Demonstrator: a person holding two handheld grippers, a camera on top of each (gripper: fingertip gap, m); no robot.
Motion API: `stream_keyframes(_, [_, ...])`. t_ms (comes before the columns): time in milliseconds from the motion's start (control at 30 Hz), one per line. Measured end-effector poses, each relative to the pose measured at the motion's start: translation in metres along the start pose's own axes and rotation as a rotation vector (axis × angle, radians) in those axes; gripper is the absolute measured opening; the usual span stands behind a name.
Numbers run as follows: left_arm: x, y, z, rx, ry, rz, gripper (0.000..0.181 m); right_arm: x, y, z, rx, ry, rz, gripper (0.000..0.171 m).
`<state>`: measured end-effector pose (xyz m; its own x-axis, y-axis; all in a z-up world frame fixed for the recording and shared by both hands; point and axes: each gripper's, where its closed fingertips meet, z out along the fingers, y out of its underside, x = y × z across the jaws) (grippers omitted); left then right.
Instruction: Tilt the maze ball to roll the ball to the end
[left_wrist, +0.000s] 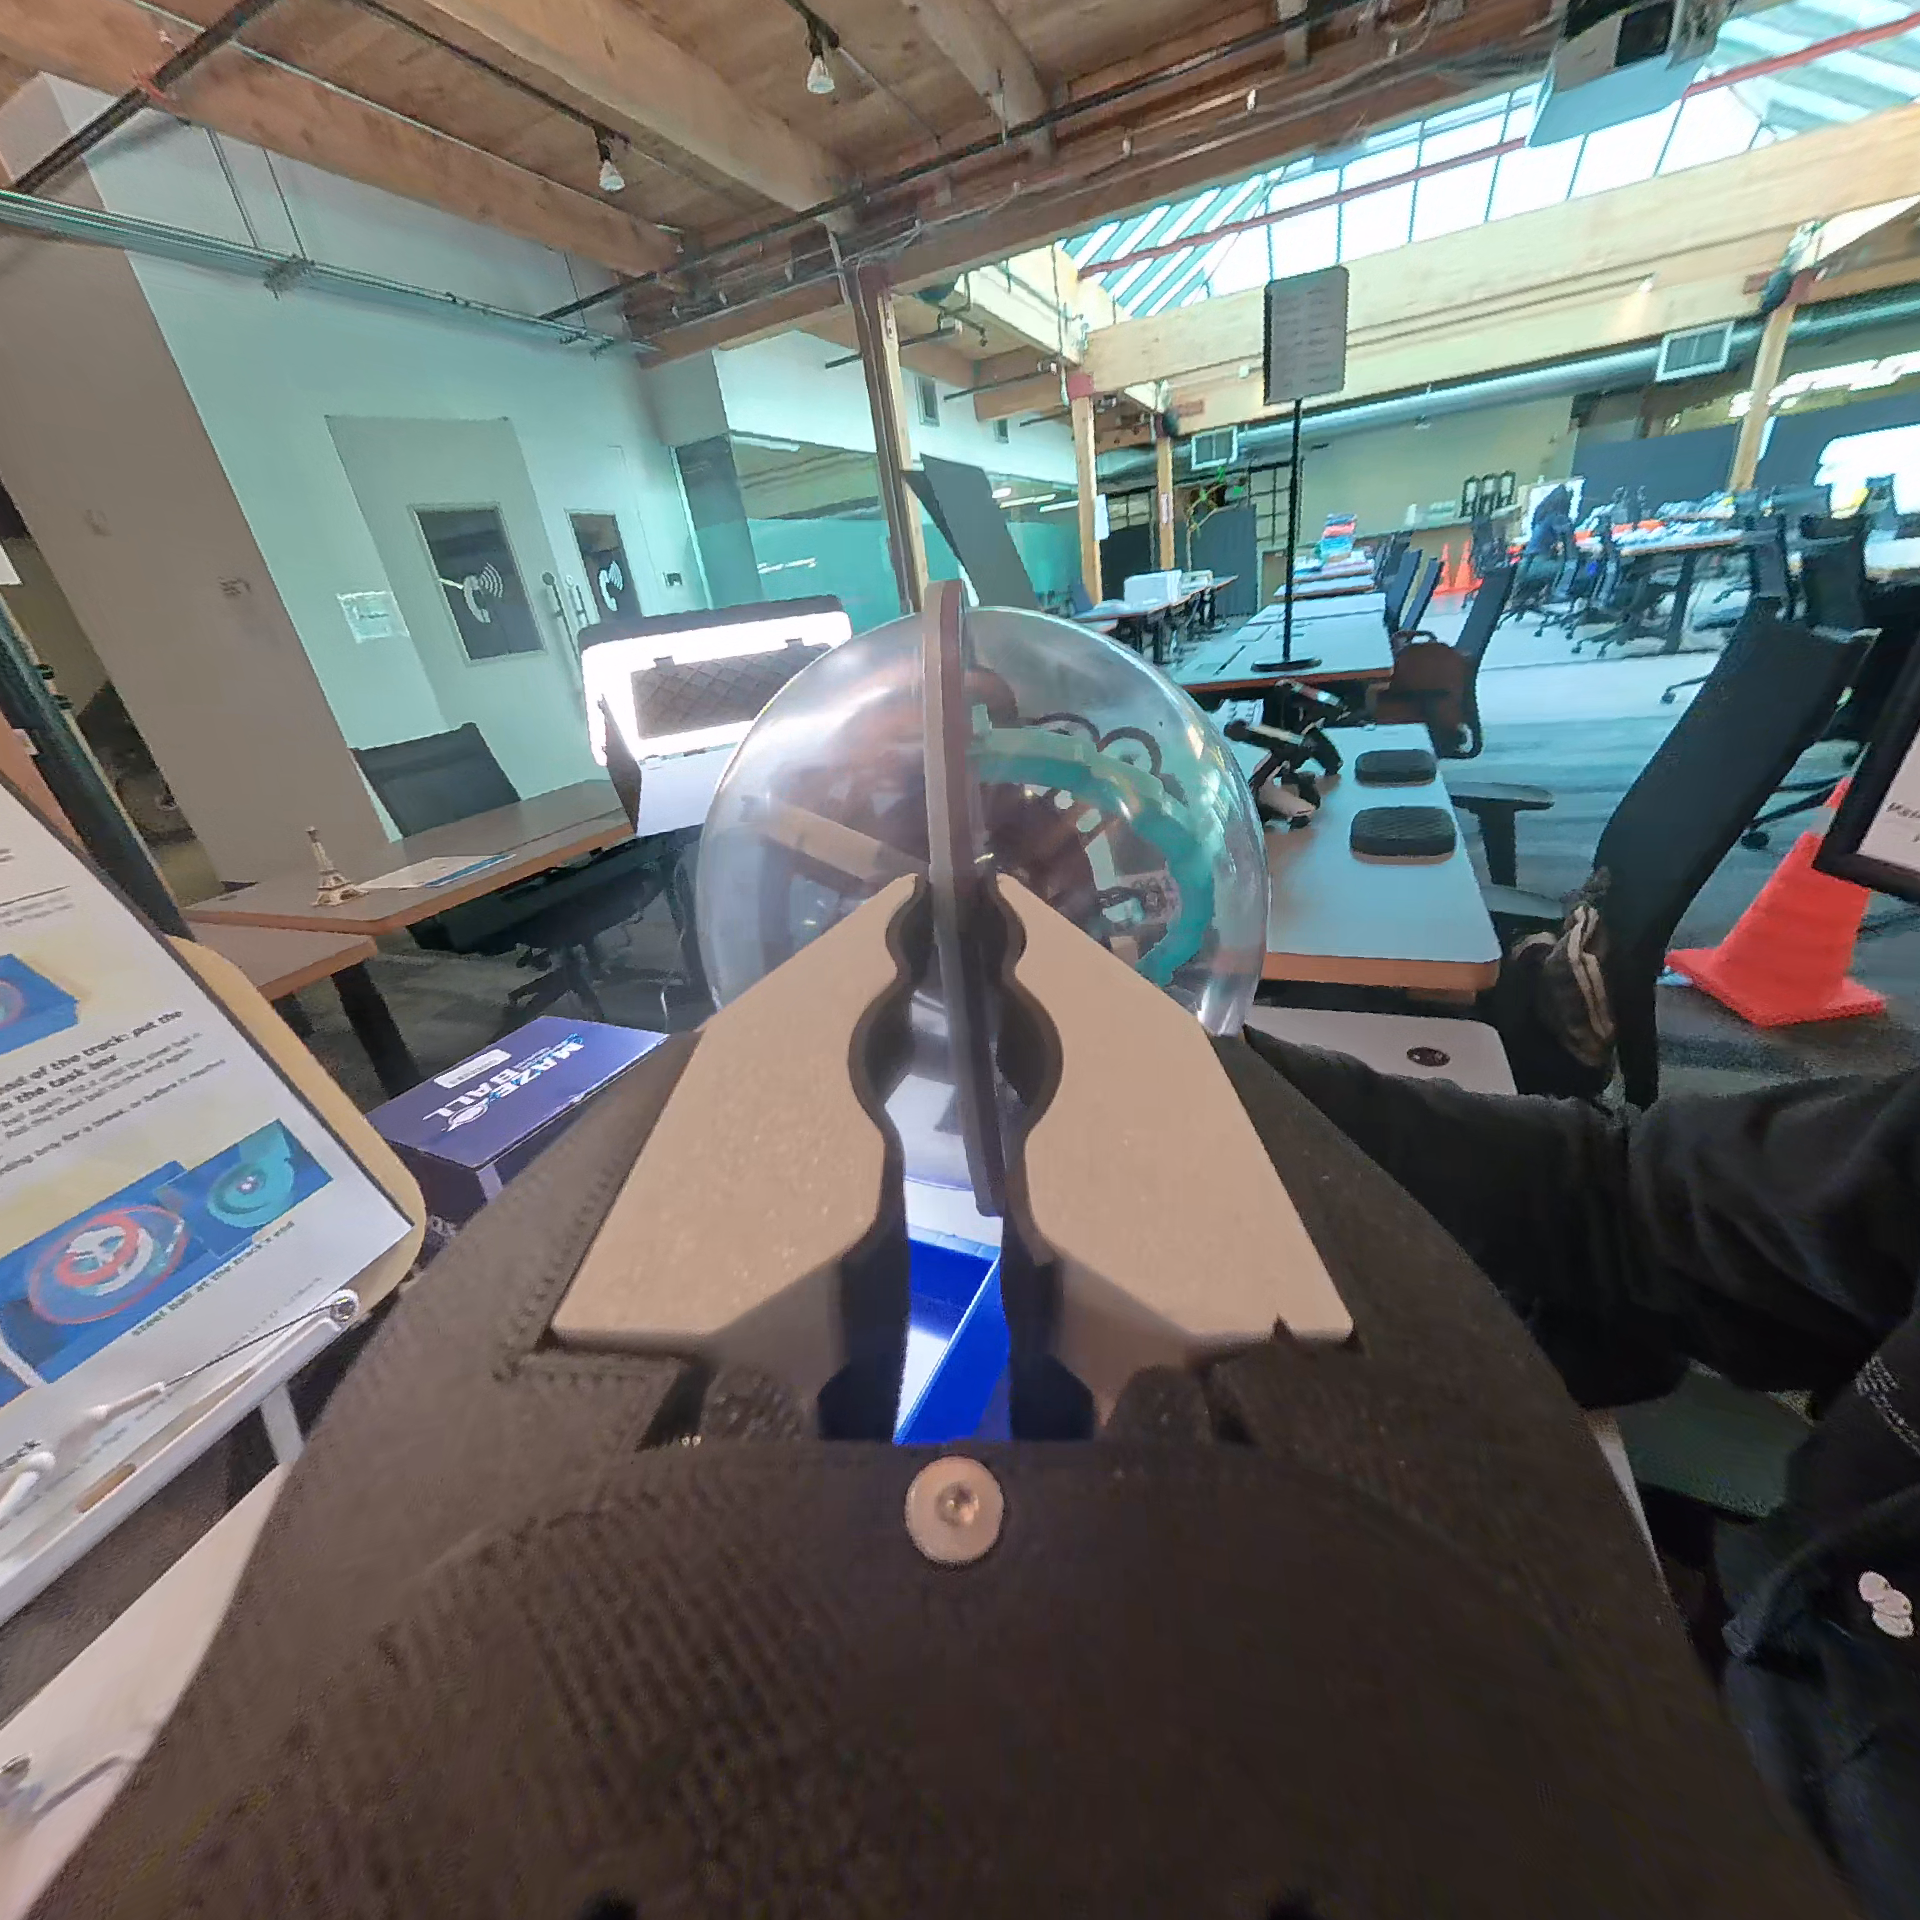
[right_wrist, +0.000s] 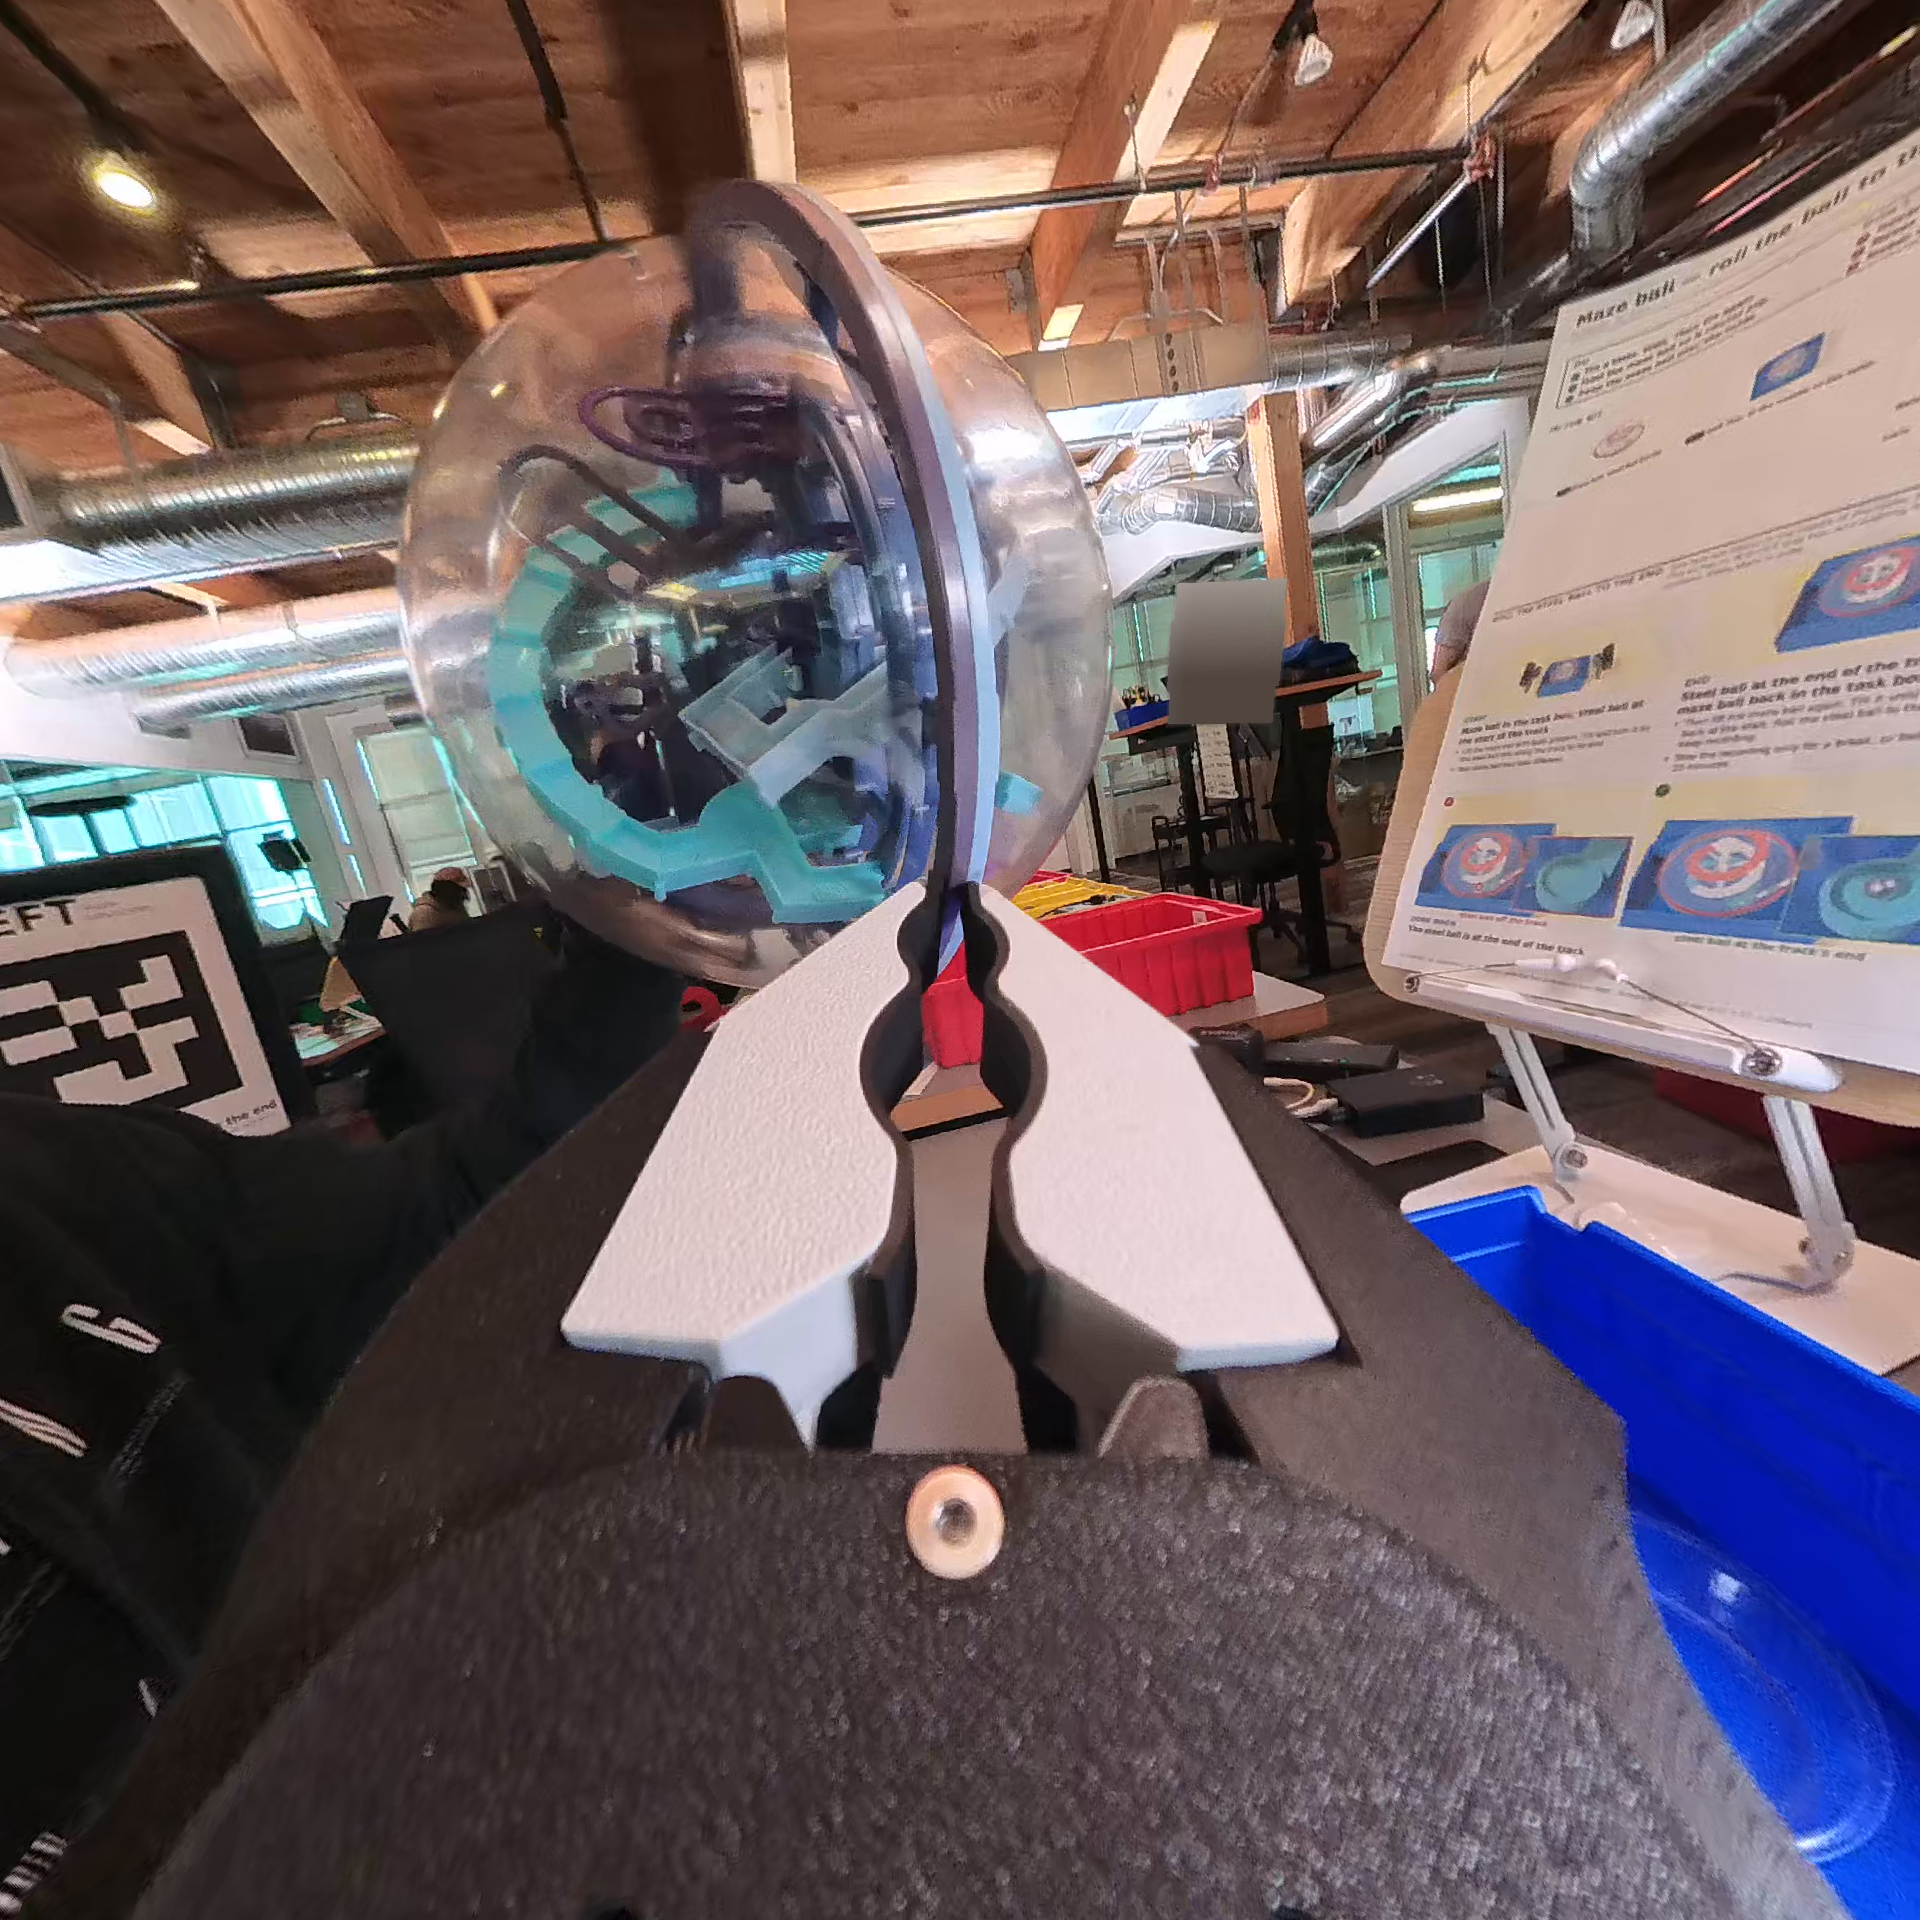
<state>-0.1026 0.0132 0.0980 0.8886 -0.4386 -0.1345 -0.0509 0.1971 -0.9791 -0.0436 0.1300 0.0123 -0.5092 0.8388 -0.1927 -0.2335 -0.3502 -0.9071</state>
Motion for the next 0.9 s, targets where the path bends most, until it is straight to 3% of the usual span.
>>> stream_keyframes(500, [0.020, -0.023, -0.020, 0.200, 0.126, 0.099, 0.008, -0.036, -0.030, 0.006, 0.005, -0.053, -0.248, 0.002])
stream_keyframes(900, [0.018, -0.012, -0.032, 0.249, 0.155, 0.091, 0.008, -0.057, -0.041, 0.003, -0.008, -0.103, -0.304, 0.000])
